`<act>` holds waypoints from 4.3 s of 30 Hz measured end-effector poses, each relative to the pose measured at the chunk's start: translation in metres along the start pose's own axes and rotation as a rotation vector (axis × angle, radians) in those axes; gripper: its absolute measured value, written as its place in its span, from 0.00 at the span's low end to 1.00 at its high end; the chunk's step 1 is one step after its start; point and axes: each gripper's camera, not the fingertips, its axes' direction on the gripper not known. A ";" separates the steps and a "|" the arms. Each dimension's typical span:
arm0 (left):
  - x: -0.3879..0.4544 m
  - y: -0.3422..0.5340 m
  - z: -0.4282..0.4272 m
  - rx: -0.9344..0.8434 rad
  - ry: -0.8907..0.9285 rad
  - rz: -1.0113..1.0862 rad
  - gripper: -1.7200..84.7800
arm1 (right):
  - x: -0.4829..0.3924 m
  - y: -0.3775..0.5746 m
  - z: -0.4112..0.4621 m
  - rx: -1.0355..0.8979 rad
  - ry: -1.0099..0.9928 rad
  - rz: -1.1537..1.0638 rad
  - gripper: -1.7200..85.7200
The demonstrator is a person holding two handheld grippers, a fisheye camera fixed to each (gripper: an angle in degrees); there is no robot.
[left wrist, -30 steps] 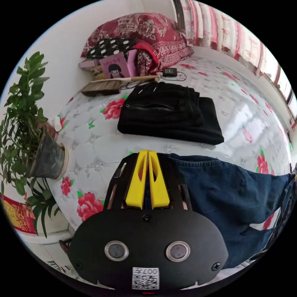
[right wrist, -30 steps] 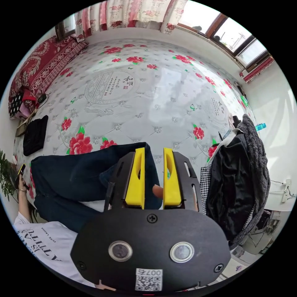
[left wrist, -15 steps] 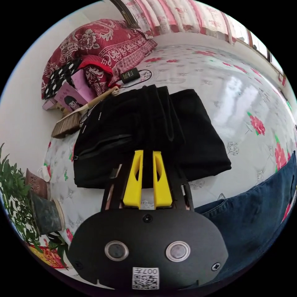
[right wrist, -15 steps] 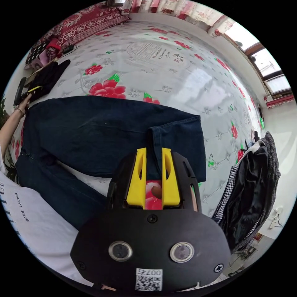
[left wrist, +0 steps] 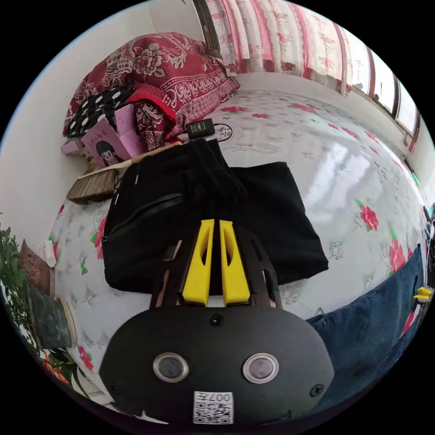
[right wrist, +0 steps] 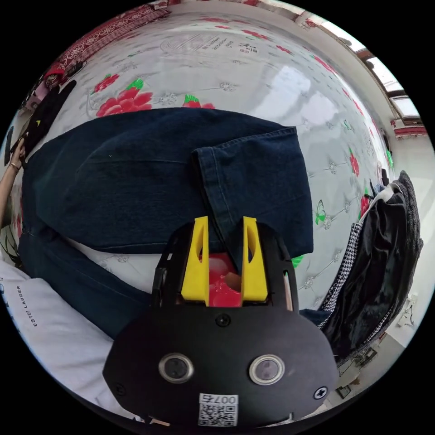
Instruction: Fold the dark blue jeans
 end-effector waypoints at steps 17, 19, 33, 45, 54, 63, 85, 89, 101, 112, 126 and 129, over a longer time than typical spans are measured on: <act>-0.052 -0.049 0.055 -0.293 -0.303 -0.092 0.04 | 0.225 0.095 -0.116 0.299 0.022 0.670 0.02; -0.049 -0.045 0.043 -0.290 -0.291 -0.055 0.02 | 0.188 0.104 -0.098 0.247 0.009 0.604 0.02; -0.049 0.138 -0.116 -0.120 -0.108 -0.068 0.05 | -0.025 0.012 -0.119 0.438 -0.449 -0.157 0.07; -0.127 0.187 -0.112 -0.212 0.047 -0.248 0.16 | -0.310 -0.313 -0.135 0.355 -0.737 -0.496 0.11; -0.118 0.176 -0.081 -0.220 0.048 -0.155 0.10 | -0.356 -0.345 -0.110 0.292 -0.703 -0.476 0.04; -0.122 0.164 -0.079 -0.226 0.023 -0.089 0.06 | -0.307 -0.244 -0.139 0.368 -0.542 -0.444 0.02; -0.133 0.281 -0.216 -0.276 -0.052 -0.138 0.10 | 0.015 0.373 -0.070 0.159 -0.216 0.244 0.05; -0.125 0.334 -0.259 -0.308 -0.109 -0.192 0.11 | 0.070 0.478 -0.039 0.132 -0.202 0.507 0.07; -0.043 0.355 -0.227 -0.476 -0.228 -0.117 0.09 | 0.150 0.605 0.037 0.115 -0.205 0.771 0.11; -0.027 0.343 -0.208 -0.594 -0.334 0.098 0.01 | 0.108 0.628 0.059 0.075 -0.172 0.622 0.12; -0.012 0.337 -0.254 -0.445 -0.329 -0.073 0.01 | 0.040 0.578 -0.025 0.449 -0.172 0.414 0.10; -0.008 0.326 -0.252 -0.425 -0.328 -0.068 0.01 | 0.014 0.539 -0.030 0.470 -0.190 0.336 0.10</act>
